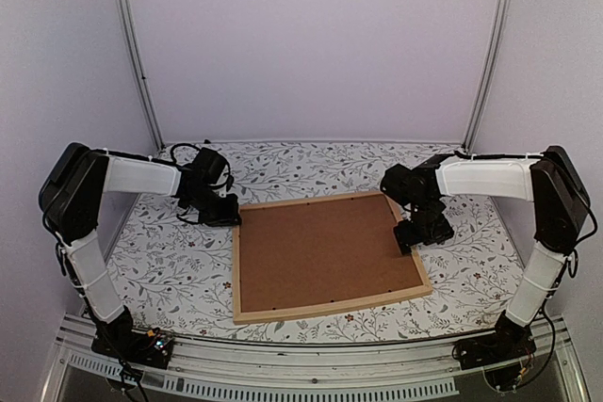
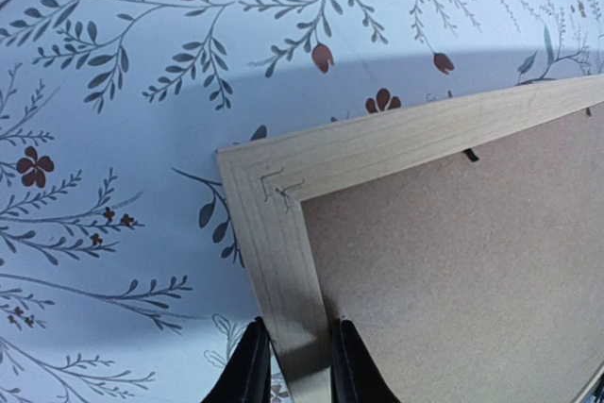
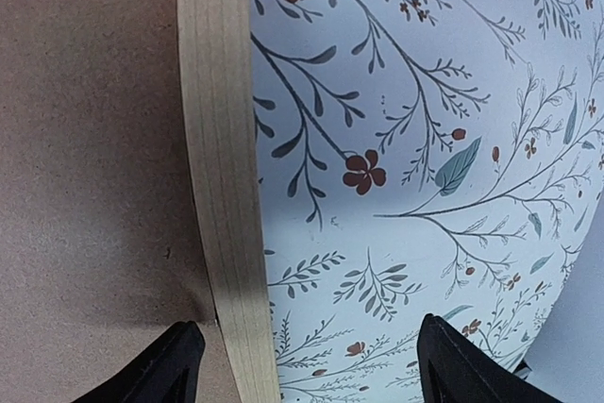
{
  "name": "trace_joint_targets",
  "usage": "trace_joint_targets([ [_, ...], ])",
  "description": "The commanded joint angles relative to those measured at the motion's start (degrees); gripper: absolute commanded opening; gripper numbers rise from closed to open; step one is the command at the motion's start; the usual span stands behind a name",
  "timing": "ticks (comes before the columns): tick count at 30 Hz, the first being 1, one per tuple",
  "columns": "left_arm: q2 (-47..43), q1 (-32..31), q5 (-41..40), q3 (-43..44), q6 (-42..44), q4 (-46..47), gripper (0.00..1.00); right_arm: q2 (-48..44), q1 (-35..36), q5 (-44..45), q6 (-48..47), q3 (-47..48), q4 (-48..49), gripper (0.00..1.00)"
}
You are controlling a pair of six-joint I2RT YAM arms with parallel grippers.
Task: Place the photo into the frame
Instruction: Press the fastener onto the backboard.
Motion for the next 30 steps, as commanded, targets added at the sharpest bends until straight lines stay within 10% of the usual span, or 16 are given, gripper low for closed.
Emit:
trace_joint_targets([
  [1,2.0,-0.1,0.1,-0.5,2.7,-0.5,0.19,-0.2,0.3,1.6,1.3,-0.4,-0.2,0.85],
  [8,2.0,-0.2,0.2,-0.4,2.8,-0.5,0.19,-2.0,-0.2,3.2,1.9,-1.6,-1.0,0.99],
  [30,2.3,-0.2,0.2,-0.6,2.9,-0.2,0.19,-3.8,-3.9,2.8,0.4,-3.3,1.3,0.99],
])
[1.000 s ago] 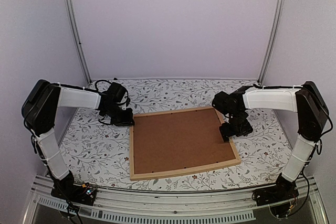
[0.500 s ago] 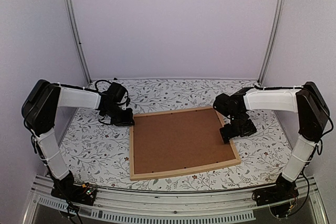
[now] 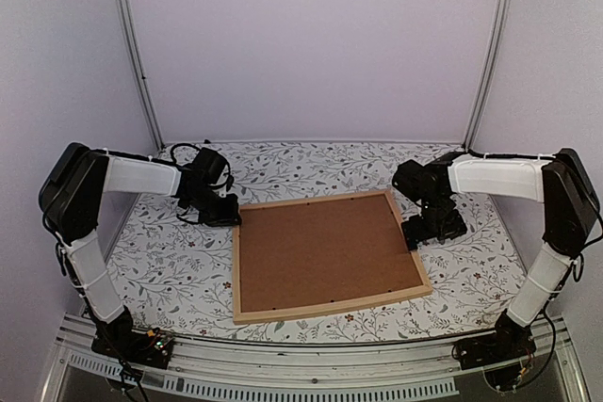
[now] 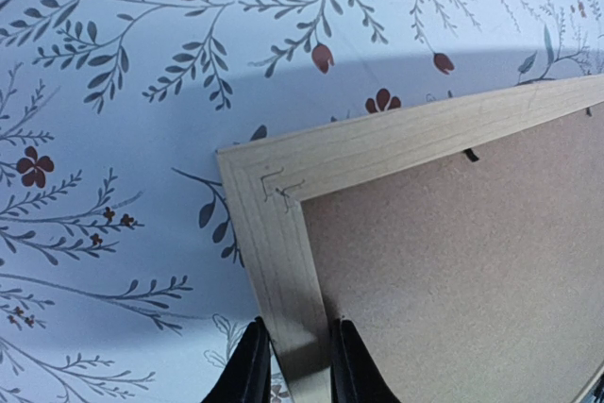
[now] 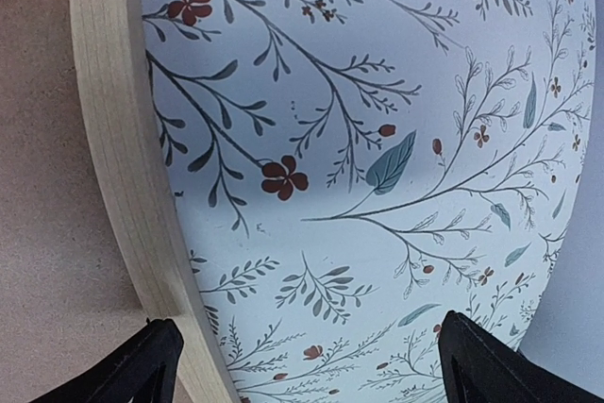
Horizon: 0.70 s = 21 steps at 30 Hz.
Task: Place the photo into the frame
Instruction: Press the fastener onto the backboard.
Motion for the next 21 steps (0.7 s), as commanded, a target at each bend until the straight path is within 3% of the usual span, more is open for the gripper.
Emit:
trace_joint_targets([
  [1,2.3,-0.1,0.2,-0.6,2.9,-0.2,0.19,-0.1,-0.3,0.4,-0.6,-1.4,1.4,0.99],
  [21,2.3,-0.1,0.2,-0.8,3.0,0.0,0.19,2.6,1.9,-2.2,0.1,-1.5,2.6,0.97],
])
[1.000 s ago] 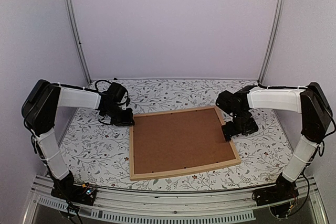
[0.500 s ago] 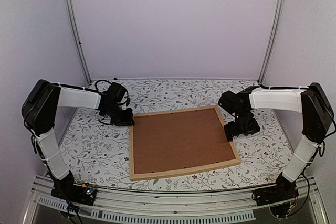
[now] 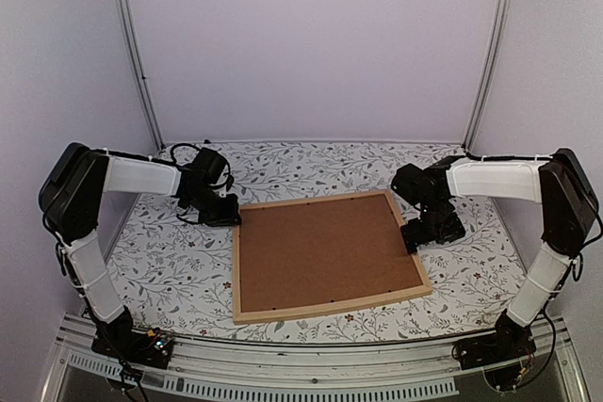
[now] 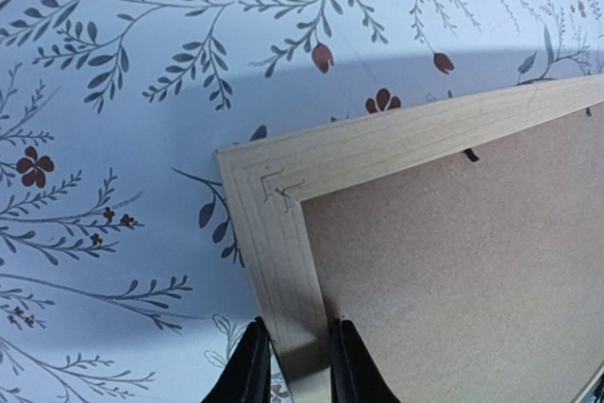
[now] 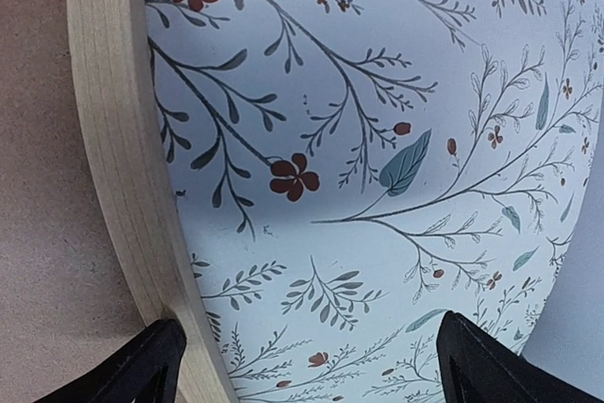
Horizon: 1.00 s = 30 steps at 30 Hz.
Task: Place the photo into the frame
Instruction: Press the fastener onto the backboard.
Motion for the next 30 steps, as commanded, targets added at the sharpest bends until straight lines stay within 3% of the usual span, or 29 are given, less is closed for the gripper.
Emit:
trace_joint_targets([
  [1,2.3,-0.1,0.2,-0.8,2.9,0.0,0.19,2.5,1.8,-1.3,0.9,0.2,0.7,0.97],
  [30,1.6,-0.2,0.1,-1.9,2.5,0.3,0.19,12.0,11.2,-1.7,7.5,4.8,-0.8,0.95],
])
